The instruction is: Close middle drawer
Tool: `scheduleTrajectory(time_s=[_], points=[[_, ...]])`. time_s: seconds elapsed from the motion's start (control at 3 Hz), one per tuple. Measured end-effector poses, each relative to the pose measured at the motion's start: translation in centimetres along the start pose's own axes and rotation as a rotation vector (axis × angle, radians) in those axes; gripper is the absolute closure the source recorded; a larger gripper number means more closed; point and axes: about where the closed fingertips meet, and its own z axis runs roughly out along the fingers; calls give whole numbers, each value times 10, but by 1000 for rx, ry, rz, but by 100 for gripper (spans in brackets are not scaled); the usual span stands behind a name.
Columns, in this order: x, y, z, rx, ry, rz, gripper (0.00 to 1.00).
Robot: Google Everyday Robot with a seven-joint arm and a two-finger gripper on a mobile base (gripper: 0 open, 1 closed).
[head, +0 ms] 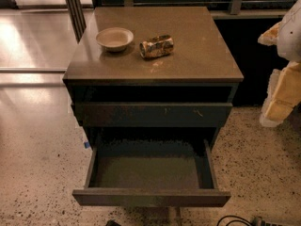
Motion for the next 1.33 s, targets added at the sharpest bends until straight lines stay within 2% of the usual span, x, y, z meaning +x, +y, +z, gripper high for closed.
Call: scheduleTrajectory(time_s=[0.33, 0.67, 1.0, 1.33], points=[[0, 0, 0, 0, 0, 0, 0], [5, 12, 21, 0, -5, 33, 0], [9, 39, 70, 1, -26, 116, 14], [17, 75, 137, -58, -27, 199, 37]])
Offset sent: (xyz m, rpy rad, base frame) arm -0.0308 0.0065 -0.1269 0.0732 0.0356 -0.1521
